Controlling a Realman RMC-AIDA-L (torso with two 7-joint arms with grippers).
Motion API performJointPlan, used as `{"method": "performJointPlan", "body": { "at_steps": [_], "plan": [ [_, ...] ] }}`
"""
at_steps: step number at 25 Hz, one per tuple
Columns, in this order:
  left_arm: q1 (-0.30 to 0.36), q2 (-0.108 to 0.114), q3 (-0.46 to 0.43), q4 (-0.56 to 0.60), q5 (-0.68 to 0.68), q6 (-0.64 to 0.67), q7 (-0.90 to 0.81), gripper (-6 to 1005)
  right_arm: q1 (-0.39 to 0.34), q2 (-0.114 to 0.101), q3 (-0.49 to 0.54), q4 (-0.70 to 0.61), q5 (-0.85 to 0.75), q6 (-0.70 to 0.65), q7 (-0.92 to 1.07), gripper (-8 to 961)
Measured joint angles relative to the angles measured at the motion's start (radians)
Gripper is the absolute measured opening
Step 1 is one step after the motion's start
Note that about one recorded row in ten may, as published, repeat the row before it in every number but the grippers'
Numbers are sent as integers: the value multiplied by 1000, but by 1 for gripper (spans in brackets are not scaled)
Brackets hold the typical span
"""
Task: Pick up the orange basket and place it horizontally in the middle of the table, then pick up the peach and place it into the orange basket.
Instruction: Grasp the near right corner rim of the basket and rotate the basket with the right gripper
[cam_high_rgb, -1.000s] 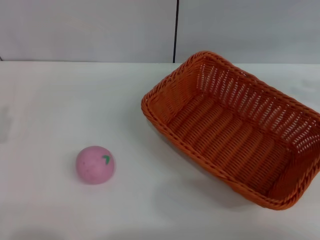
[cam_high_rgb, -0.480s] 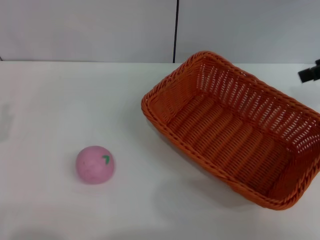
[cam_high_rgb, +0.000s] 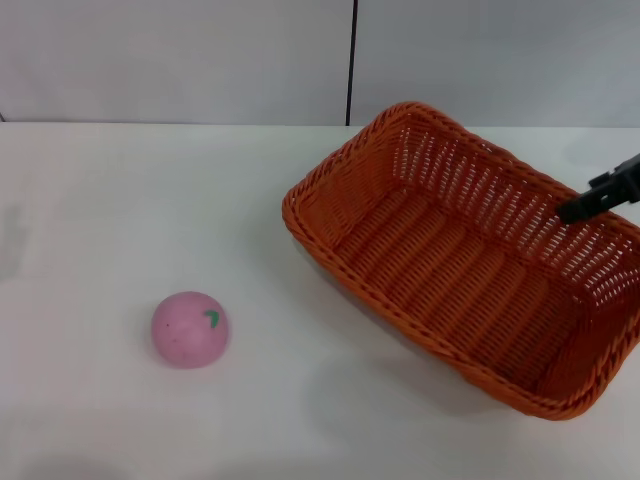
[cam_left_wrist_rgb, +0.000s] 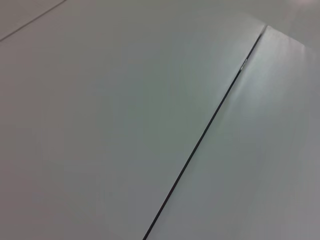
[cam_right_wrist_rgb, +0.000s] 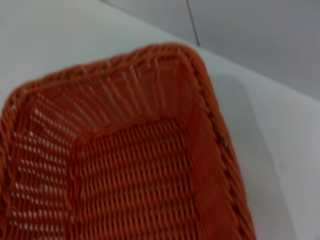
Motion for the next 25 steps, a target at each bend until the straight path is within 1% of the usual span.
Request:
{"method": "performJointPlan", "body": {
  "at_steps": [5, 10, 13, 17, 25],
  "plan": [
    [-1, -1, 1, -2, 0, 3, -4, 808, 15, 7, -37, 72, -33, 58, -3, 759],
    [-1, -2, 1, 4, 0, 3, -20, 808, 9, 14, -42, 81, -29, 76, -31, 755],
    [2, -2, 0, 4, 0, 3, -22, 808, 8, 17, -42, 82, -28, 69, -36, 551],
    [8, -2, 0, 5, 0, 3, -22, 807, 5, 25, -42, 81, -31, 60, -36, 412],
    [15, -2, 0, 5, 0, 3, -23, 807, -5, 24, -30, 56, -27, 32, -36, 154]
  ]
}}
